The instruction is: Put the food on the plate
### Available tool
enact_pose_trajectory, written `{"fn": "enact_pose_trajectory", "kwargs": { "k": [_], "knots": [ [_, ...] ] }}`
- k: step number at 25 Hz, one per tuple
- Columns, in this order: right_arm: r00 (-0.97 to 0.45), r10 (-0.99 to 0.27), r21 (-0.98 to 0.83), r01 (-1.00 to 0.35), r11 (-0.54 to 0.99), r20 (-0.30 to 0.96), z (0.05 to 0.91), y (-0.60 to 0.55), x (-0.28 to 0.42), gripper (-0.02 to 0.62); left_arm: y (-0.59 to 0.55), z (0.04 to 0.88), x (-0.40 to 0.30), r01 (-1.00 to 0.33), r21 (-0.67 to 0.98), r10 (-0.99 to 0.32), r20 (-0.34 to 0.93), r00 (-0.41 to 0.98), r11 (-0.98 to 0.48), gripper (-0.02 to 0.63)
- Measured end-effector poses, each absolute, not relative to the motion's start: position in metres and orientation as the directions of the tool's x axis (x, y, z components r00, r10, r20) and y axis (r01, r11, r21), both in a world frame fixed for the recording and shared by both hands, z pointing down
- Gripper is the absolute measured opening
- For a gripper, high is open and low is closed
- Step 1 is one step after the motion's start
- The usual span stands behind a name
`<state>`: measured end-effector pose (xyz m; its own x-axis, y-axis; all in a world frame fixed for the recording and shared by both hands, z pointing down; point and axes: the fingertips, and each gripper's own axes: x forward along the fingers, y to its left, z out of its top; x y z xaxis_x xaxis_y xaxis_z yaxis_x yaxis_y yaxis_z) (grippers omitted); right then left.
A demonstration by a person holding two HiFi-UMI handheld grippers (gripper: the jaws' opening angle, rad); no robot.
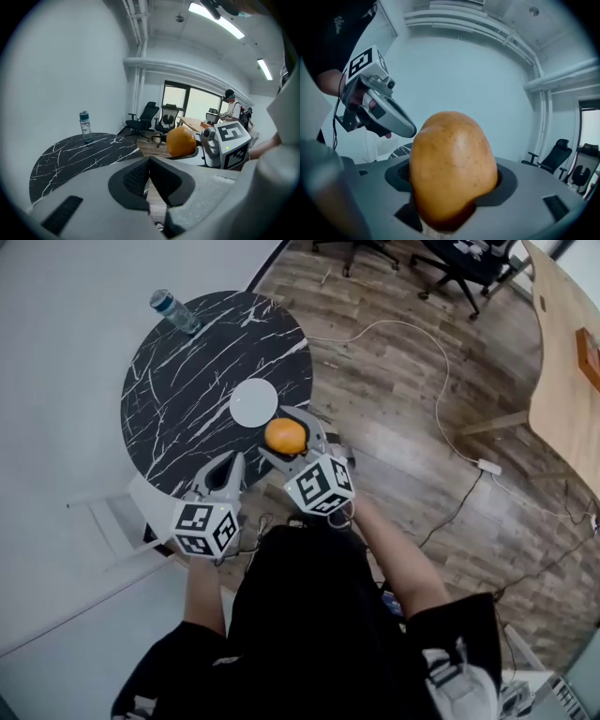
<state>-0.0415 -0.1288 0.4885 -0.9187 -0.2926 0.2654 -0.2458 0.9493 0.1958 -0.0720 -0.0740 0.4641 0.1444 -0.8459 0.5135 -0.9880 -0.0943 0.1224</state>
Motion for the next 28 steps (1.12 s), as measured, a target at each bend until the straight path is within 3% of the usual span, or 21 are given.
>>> {"fn": "enact_pose_trajectory", "kwargs": {
  "k": [6,11,16,28],
  "knots": [
    [-0.926,-0.220,0.177,-0.172,0.969,0.306,0.521,-0.127,-0.067,0.322,-0.079,0.482,-0.082,-0.983,0.168,-0.820,0.550,0.156,-0.074,0.005],
    [-0.921,-0.194,0.195,-0.133,0.972,0.337,0.539,-0.128,-0.082,0.322,-0.093,0.487,-0.069,-0.956,0.223,-0.782,0.553,0.286,-0.191,0.176],
    [-0.908,-0.180,0.262,-0.082,0.962,0.379,0.552,-0.127,-0.099,0.323,-0.111,0.489,-0.073,-0.922,0.287,-0.742,0.551,0.381,-0.260,0.250],
    [-0.895,-0.175,0.276,-0.061,0.959,0.410,0.561,-0.143,-0.154,0.324,-0.144,0.502,-0.111,-0.835,0.433,-0.658,0.525,0.540,-0.339,0.279]
  ]
}}
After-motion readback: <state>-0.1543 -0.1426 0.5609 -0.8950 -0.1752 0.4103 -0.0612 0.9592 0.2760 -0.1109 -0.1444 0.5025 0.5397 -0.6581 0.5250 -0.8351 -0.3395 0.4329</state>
